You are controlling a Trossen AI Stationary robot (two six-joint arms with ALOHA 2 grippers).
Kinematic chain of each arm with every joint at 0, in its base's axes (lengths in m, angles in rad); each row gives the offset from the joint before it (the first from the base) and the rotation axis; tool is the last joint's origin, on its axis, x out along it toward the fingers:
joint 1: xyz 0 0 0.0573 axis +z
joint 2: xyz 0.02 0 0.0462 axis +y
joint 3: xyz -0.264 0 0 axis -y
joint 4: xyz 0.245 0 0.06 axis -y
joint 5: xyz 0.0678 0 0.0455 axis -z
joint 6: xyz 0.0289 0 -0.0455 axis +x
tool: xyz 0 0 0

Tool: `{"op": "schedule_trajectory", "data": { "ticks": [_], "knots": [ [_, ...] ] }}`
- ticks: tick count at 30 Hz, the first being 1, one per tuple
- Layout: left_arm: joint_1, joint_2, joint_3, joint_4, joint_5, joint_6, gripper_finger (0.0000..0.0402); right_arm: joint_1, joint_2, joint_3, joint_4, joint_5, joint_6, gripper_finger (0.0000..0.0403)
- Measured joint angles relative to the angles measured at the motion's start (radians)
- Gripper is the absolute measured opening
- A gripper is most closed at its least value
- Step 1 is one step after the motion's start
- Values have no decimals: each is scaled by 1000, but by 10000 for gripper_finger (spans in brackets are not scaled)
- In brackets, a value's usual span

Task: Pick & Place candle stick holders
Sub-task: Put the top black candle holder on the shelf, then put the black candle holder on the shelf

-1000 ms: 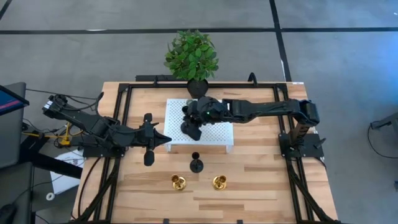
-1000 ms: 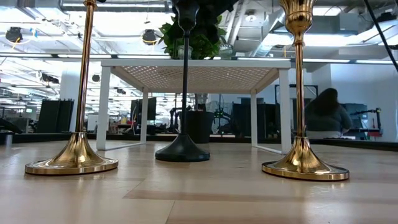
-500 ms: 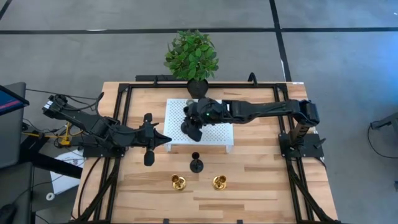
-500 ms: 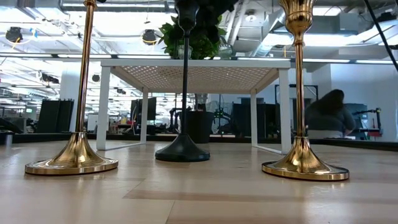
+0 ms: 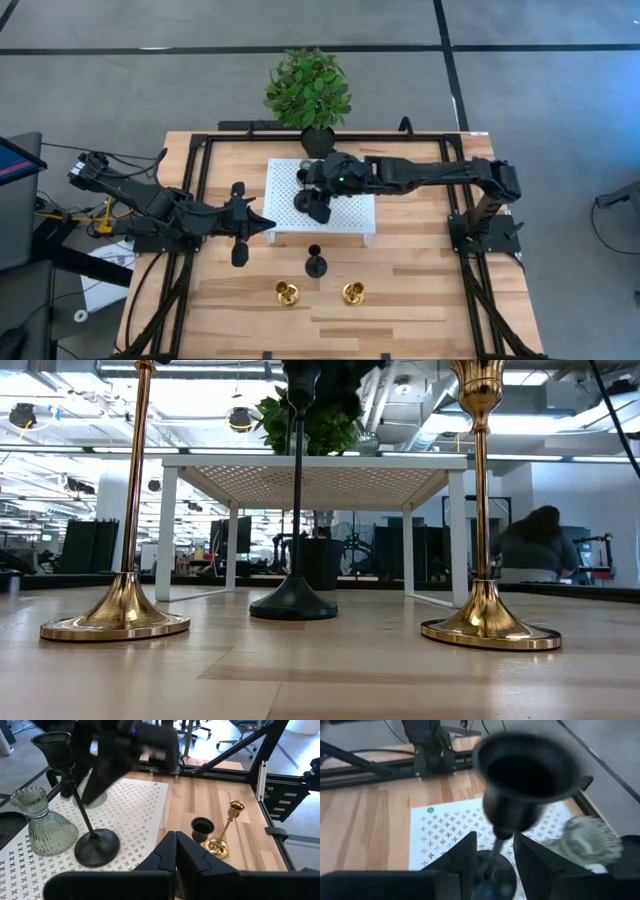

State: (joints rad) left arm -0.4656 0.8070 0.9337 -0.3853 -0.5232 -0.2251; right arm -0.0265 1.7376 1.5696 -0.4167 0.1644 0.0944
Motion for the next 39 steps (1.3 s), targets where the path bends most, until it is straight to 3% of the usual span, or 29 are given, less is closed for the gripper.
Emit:
{"op": "schedule_trajectory", "data": {
  "ticks": [7,12,16,23,27,39],
  "knots": [
    [0,0,0,0,0,0,3,25,-112,1,-75,-6,0,146],
    [0,0,0,0,0,0,3,73,-197,2,-225,-42,-34,142],
    [0,0,0,0,0,0,3,112,-244,2,-371,-44,-31,110],
    [0,0,0,0,0,0,3,187,-252,2,-546,-50,45,11],
    [0,1,0,1,1,-3,3,249,-241,-18,-527,-59,69,7],
    [0,42,0,0,26,-19,3,353,-245,-198,-194,-60,118,1]
  ]
}}
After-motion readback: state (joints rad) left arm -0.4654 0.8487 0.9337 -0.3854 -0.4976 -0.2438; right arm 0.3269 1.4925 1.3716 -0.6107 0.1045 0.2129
